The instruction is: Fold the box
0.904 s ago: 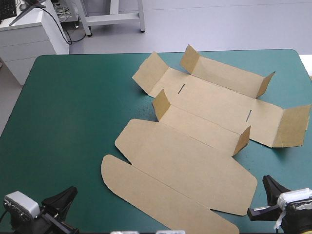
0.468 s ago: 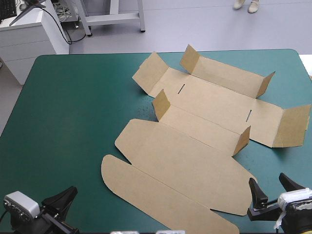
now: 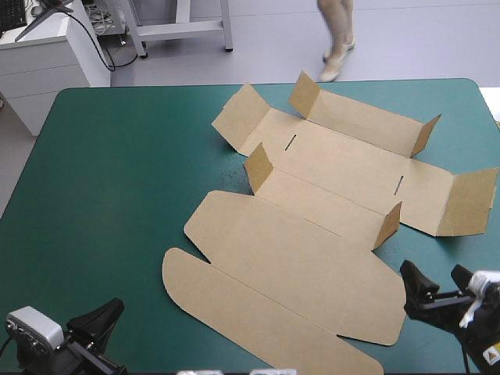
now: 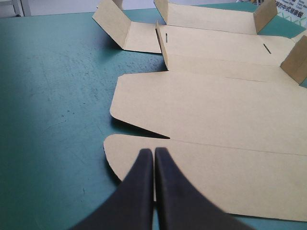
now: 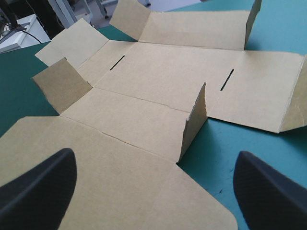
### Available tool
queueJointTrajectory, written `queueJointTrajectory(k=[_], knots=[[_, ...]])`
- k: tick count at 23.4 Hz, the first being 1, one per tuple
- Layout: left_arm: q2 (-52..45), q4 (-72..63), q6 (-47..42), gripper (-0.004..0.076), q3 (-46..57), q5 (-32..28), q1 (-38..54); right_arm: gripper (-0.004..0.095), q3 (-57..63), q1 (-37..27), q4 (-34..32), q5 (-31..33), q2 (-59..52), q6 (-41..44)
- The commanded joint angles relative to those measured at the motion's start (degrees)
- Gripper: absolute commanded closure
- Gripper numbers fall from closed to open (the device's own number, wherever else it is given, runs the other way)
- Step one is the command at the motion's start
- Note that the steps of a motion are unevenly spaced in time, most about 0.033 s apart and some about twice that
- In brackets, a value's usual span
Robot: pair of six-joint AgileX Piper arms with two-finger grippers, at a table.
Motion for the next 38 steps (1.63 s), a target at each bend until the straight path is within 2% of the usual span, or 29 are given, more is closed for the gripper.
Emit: queueJointTrajectory(k=[1, 13, 18, 23, 27, 32, 36, 38], knots=[[-0.27, -1.26, -0.19, 0.0732, -1.32, -4.51, -0.19, 0.0088, -7.79, -0.32, -0.35, -1.4, 11.5, 5.94], [-0.27, -1.26, -0.19, 0.0732, -1.32, -4.51, -0.19, 0.0089, -23.54, -0.32, 0.11, 7.89, 50.08, 11.61], [-0.27, -1.26, -0.19, 0.0732, -1.32, -4.51, -0.19, 0.0098, -23.54, -0.32, -0.58, 6.85, 60.68, 13.58], [-0.27, -1.26, -0.19, 0.0732, -1.32, -4.51, -0.19, 0.0115, -23.54, -0.32, -0.1, 5.3, 66.66, 14.28], [-0.27, -1.26, -0.31, 0.0732, -1.32, -4.51, -0.19, 0.0353, -23.54, -0.32, -0.1, 4.5, 68.72, 14.7], [-0.27, -1.26, -0.31, 0.0732, -1.32, -4.51, -0.19, 0.0926, -23.92, -0.32, -0.1, 4.17, 69.34, 11.55], [-0.27, -1.26, -0.31, 0.0732, -1.32, -4.51, -0.19, 0.0907, -25.82, -0.32, 0.12, 4.96, 69.34, 8.91], [-0.27, -1.26, -0.31, 0.0732, -1.32, -4.51, -0.19, 0.0907, -27.43, -0.32, 1.07, 6.46, 69.34, 4.16]])
